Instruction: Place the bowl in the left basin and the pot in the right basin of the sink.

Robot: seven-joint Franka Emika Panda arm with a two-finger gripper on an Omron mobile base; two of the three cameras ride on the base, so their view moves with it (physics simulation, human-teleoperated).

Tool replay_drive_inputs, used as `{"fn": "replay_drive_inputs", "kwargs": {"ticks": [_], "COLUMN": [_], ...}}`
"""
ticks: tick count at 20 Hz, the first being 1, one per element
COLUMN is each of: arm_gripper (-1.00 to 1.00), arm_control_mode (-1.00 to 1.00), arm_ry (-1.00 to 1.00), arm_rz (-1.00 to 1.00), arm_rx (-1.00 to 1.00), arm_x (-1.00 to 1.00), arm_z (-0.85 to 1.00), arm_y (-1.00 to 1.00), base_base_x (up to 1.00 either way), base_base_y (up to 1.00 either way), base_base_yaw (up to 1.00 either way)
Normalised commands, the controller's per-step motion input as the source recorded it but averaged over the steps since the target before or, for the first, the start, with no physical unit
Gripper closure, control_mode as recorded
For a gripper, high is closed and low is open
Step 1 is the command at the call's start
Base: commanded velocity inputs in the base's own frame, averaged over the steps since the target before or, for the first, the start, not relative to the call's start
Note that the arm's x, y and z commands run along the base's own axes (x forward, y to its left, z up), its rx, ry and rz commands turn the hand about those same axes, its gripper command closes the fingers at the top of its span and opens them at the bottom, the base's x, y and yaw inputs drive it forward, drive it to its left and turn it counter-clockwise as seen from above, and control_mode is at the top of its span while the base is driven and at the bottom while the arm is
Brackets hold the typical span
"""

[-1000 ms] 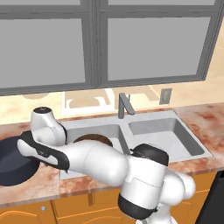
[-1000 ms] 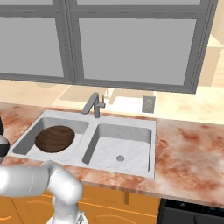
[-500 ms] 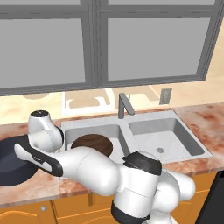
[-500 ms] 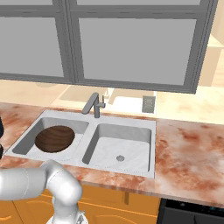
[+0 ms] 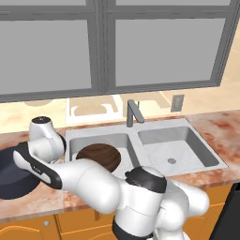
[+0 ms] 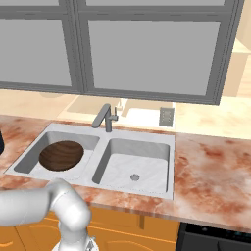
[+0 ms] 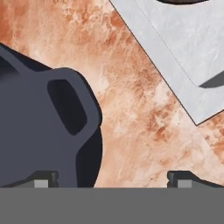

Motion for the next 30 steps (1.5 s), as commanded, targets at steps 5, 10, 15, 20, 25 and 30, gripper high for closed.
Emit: {"fn": "replay_drive_inputs", "kwargs": {"ticks": [5, 10, 15, 20, 25, 30], "arm_gripper": [-1.0, -1.0, -1.0, -1.0, -1.0, -1.0], "arm_control_mode": [-1.0, -1.0, -1.0, -1.0, -1.0, -1.0], "arm_ry": [0.0, 0.03, 0.05, 0.01, 0.01, 0.03], "arm_rz": [0.0, 0.0, 0.0, 0.0, 0.0, 0.0], "arm_rx": [0.0, 0.0, 0.0, 0.0, 0.0, 0.0], "arm_x": [0.11, 0.08, 0.09, 0.13, 0.14, 0.06], "arm_z": [-0.06, -0.23, -0.25, -0.12, -0.06, -0.06], "arm_y": [0.08, 0.1, 0.12, 0.1, 0.13, 0.15], "base_base_x": [0.0, 0.0, 0.0, 0.0, 0.0, 0.0], "base_base_y": [0.0, 0.0, 0.0, 0.0, 0.0, 0.0], "base_base_yaw": [0.0, 0.0, 0.0, 0.0, 0.0, 0.0]}}
